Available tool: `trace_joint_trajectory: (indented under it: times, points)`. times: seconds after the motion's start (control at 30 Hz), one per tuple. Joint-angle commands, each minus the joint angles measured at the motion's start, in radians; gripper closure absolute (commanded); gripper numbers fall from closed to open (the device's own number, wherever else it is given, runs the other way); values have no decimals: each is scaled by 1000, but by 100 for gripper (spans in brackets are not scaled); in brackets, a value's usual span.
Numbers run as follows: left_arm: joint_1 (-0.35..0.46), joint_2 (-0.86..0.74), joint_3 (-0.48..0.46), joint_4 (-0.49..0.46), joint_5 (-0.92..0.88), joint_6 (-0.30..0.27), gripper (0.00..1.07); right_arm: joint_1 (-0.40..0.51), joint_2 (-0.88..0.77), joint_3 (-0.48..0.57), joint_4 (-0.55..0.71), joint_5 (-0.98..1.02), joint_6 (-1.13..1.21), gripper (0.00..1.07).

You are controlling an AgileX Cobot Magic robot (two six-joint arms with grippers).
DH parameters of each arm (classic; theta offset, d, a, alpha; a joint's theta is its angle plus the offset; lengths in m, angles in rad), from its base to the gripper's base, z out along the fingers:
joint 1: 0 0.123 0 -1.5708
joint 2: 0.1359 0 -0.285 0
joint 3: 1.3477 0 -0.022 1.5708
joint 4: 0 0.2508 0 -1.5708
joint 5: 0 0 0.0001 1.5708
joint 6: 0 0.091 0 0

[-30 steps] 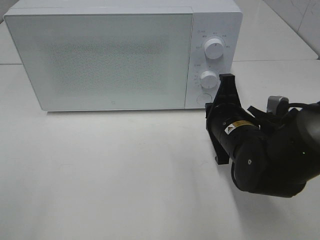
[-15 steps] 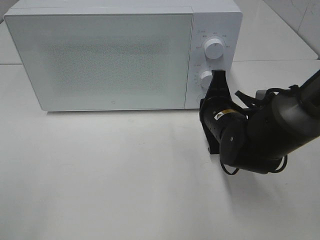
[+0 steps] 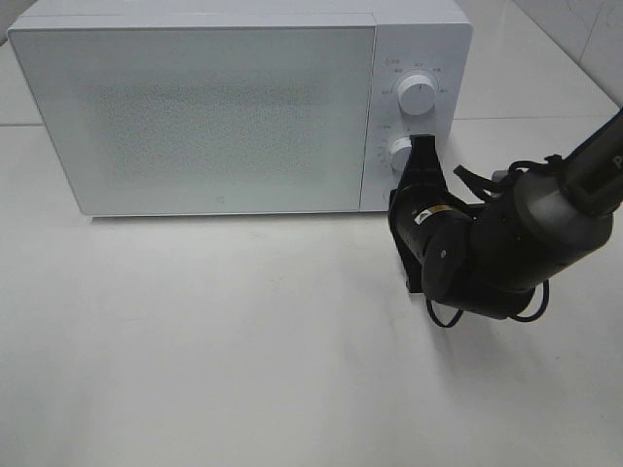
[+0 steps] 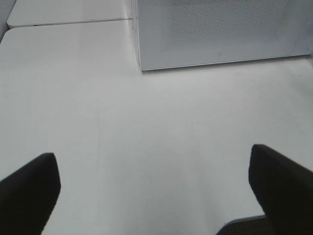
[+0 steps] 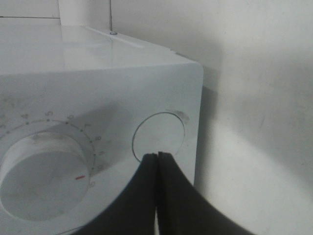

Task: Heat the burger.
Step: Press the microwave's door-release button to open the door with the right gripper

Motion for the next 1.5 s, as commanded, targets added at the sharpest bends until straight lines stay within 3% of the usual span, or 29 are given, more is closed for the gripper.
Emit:
trace_joint_trajectory:
  times: [0.03,1.07,1.5]
  points:
    - [2,-16,3,-6,-14,-4,9,-4,9,-30,-8,0,-1,107]
    - [2,-16,3,-6,-14,-4,9,-61,79,-113,18,-4,-17,107]
    - [2,-16,3,-6,-14,-4,9,-62,79,-196,7,-167,22,107]
